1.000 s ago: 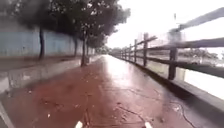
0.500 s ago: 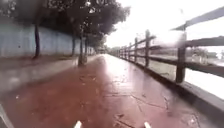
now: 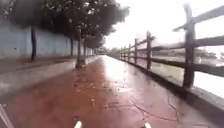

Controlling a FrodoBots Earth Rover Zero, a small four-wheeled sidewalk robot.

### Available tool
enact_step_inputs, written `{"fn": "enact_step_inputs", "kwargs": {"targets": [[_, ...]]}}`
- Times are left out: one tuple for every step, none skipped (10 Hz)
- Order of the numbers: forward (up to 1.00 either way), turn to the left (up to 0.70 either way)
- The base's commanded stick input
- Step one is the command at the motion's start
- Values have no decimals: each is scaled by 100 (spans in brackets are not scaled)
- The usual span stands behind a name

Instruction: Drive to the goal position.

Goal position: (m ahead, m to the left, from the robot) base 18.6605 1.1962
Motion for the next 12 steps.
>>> {"fn": "enact_step_inputs", "kwargs": {"targets": [[50,0],[50,0],[50,0],[50,0],[50,0],[50,0],[50,0],[50,0],[50,0],[50,0],[50,0],[50,0]]}}
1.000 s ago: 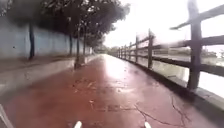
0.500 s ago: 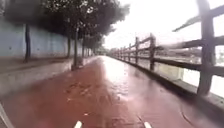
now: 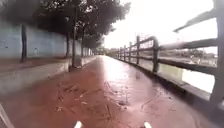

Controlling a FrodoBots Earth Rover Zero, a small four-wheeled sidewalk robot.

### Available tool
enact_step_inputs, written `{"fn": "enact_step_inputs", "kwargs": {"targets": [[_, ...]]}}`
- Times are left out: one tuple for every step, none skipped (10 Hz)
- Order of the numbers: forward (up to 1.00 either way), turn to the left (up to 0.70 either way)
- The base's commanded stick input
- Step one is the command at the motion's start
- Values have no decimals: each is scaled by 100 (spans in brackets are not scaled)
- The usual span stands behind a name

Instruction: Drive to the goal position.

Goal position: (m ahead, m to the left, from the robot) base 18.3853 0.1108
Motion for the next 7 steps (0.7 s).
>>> {"fn": "enact_step_inputs", "kwargs": {"targets": [[50,0],[50,0],[50,3],[50,11],[50,3],[50,14],[50,0]]}}
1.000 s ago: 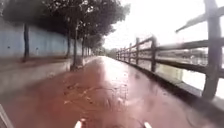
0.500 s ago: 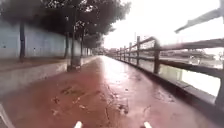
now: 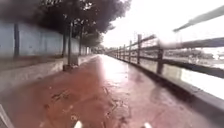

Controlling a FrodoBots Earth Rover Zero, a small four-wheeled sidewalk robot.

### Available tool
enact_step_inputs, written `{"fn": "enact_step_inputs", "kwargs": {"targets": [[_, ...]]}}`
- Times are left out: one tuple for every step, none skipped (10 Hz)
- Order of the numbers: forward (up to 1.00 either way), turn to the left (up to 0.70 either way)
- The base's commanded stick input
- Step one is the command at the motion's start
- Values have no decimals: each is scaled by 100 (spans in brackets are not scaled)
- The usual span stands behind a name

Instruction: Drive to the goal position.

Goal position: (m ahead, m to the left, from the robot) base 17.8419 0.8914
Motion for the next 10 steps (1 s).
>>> {"fn": "enact_step_inputs", "kwargs": {"targets": [[50,0],[50,0],[50,0],[50,0],[50,0],[50,0],[50,0],[50,0],[50,0],[50,0]]}}
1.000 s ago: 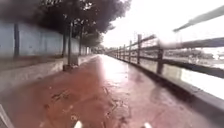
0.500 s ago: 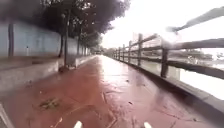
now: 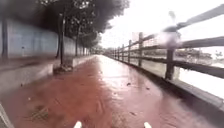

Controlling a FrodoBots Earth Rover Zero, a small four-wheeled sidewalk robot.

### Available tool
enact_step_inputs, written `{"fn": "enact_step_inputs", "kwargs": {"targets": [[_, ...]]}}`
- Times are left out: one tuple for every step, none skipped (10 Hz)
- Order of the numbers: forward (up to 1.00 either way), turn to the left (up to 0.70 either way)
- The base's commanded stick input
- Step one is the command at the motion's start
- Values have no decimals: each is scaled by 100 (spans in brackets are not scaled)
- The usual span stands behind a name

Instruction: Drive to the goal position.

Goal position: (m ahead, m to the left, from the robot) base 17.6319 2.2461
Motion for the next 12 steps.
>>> {"fn": "enact_step_inputs", "kwargs": {"targets": [[50,0],[50,0],[50,34],[50,50],[50,50],[50,36],[50,16],[50,0],[50,0],[50,0],[50,0],[50,0]]}}
